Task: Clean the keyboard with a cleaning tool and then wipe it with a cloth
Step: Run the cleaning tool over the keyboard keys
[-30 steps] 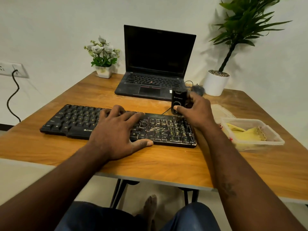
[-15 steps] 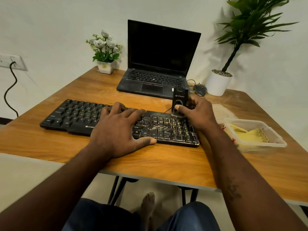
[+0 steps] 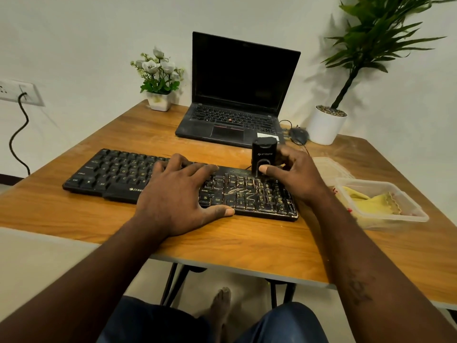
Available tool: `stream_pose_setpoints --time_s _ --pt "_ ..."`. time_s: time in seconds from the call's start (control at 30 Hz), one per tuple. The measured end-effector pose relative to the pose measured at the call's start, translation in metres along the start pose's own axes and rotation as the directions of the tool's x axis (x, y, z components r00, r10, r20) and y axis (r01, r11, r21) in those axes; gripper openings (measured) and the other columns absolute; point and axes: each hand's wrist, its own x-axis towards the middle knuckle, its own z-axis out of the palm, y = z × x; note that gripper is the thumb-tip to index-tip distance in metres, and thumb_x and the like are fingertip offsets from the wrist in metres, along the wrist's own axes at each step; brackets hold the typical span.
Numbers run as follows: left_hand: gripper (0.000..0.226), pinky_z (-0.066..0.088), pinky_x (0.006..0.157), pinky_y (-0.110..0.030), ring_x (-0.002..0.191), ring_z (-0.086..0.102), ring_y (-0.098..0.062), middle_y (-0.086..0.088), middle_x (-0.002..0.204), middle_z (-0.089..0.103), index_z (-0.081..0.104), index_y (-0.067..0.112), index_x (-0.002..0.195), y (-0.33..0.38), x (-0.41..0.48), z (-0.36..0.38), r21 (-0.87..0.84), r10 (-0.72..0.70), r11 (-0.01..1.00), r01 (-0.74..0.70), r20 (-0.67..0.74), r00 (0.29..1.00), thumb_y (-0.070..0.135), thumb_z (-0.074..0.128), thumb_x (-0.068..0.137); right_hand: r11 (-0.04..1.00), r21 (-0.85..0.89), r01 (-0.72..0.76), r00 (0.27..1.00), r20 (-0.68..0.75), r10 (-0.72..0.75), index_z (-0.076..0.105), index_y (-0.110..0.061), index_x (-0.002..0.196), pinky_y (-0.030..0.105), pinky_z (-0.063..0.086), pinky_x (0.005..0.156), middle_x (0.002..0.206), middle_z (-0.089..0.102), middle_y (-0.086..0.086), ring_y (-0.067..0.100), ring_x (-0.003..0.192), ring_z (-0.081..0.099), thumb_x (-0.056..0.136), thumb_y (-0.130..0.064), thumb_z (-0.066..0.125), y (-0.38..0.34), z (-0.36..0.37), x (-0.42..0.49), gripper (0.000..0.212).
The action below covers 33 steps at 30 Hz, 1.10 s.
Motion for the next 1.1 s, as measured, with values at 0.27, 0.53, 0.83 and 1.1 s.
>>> stream_pose_setpoints --time_s 0.27,0.53,0.83,1.1 --pt "0.106 0.032 0.107 -0.047 0.13 0.035 -0.017 0.011 0.15 0.053 0.033 0.039 0.156 0.0 0.0 0.0 -0.013 -0.001 1.0 0.001 -0.009 1.0 0.104 0.02 0.073 1.0 0.019 0.003 1.0 0.012 -0.003 0.061 -0.016 0.139 0.03 0.06 0.084 0.123 0.07 0.0 0.016 0.112 0.067 0.091 -0.016 0.077 0.001 -0.002 -0.001 0.051" --pt "0.108 0.032 0.108 -0.046 0.131 0.033 -0.016 0.012 0.151 0.051 0.031 0.039 0.156 0.0 0.0 0.0 -0.007 -0.002 1.0 0.002 -0.001 1.0 0.105 0.017 0.071 0.999 0.025 0.023 0.999 -0.029 -0.022 0.065 -0.016 0.135 0.025 0.058 0.078 0.115 0.073 0.0 0.016 0.104 0.07 0.091 -0.016 0.077 0.0 -0.005 -0.001 0.046" --pt "0.109 0.034 0.107 -0.048 0.13 0.036 -0.019 0.01 0.15 0.053 0.034 0.038 0.156 0.0 -0.001 0.0 -0.006 -0.007 1.0 0.007 -0.004 1.0 0.105 0.018 0.071 0.999 -0.023 0.028 0.999 -0.014 -0.029 0.062 -0.016 0.141 0.031 0.059 0.09 0.125 0.072 -0.001 0.015 0.114 0.067 0.087 -0.019 0.081 -0.001 -0.005 -0.001 0.056" --pt "0.108 0.033 0.107 -0.048 0.13 0.035 -0.018 0.011 0.151 0.052 0.033 0.038 0.156 0.0 -0.001 0.0 -0.012 -0.006 1.0 0.006 -0.007 1.0 0.105 0.019 0.072 0.997 -0.055 0.045 0.998 -0.046 -0.048 0.065 -0.016 0.137 0.031 0.06 0.088 0.12 0.074 -0.003 0.012 0.108 0.068 0.088 -0.017 0.08 -0.003 -0.007 -0.002 0.051"
